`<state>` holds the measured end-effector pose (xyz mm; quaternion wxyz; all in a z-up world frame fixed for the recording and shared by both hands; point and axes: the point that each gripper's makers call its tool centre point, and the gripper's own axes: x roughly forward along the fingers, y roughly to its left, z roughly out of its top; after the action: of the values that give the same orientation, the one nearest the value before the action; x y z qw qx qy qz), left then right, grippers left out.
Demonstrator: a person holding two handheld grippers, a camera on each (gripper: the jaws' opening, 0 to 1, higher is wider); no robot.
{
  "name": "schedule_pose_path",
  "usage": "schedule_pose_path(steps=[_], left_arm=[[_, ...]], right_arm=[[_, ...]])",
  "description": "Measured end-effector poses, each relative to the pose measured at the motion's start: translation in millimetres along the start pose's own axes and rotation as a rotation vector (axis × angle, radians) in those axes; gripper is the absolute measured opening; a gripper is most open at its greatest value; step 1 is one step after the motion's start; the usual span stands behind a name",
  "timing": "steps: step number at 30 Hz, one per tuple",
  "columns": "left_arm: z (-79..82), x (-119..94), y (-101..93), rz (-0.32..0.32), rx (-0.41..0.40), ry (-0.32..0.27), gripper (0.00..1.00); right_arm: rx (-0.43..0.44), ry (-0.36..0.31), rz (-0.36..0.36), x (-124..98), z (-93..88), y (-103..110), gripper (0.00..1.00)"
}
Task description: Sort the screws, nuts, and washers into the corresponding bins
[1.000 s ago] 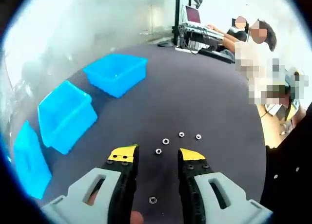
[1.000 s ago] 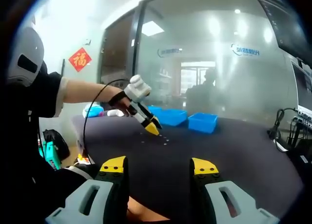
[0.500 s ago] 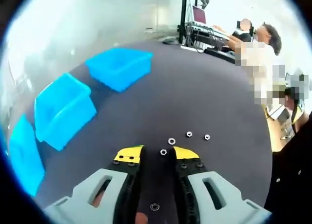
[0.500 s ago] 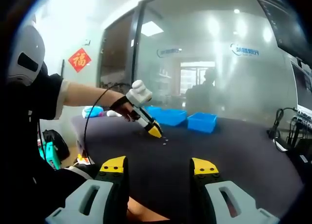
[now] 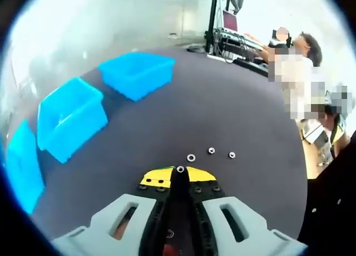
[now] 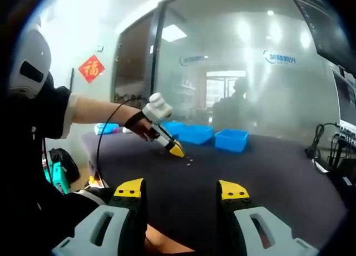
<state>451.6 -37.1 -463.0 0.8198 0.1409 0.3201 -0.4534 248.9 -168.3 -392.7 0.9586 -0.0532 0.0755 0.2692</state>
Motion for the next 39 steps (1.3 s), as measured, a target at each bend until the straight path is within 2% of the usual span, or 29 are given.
schedule_pose_path(steps=[6,11,12,17,22,24,27,32,33,35,39], left_arm=[[1.1,0,0.4,-0.002,-0.010,-0.007,0.06],[2.7,-4,-4.8,-0.009,-0.053,-0.050,0.06],[3.6,-6,-4.2,0.003,-0.082,-0.065,0.05],[12.6,-20,-8.5,0.010,-0.105,-0.152,0.05],[28.7,-43,-19.0,0.002,-0.136,-0.270,0.05],[34.1,-54,-23.9,0.008,-0.132,-0.314,0.05],[40.4,-70,-29.3,0.047,-0.079,-0.378,0.05],[42.6,-98,-44.5,0.076,-0.045,-0.457,0.05],[41.9,-102,-54.7,0.078,-0.045,-0.473,0.05],[40.5,-111,-62.4,0.090,-0.038,-0.501,0.05],[37.3,-130,-58.3,0.121,-0.043,-0.563,0.05]], right_arm=[[0.003,-0.003,0.000,-1,-0.4,0,0.46],[0.005,-0.006,-0.005,-3,-0.2,-2,0.46],[0.005,-0.006,-0.006,-3,-0.1,-3,0.46],[0.007,-0.013,-0.011,-2,1.2,-4,0.46],[0.006,-0.017,-0.011,0,2.6,-3,0.46],[0.006,-0.021,-0.014,0,3.6,-3,0.46],[0.008,-0.028,-0.019,0,5.6,-4,0.46],[0.011,-0.040,-0.024,0,8.3,-4,0.46],[0.012,-0.043,-0.025,1,8.9,-3,0.46],[0.016,-0.049,-0.026,1,9.9,-3,0.46],[0.019,-0.064,-0.034,1,13.3,-4,0.46]])
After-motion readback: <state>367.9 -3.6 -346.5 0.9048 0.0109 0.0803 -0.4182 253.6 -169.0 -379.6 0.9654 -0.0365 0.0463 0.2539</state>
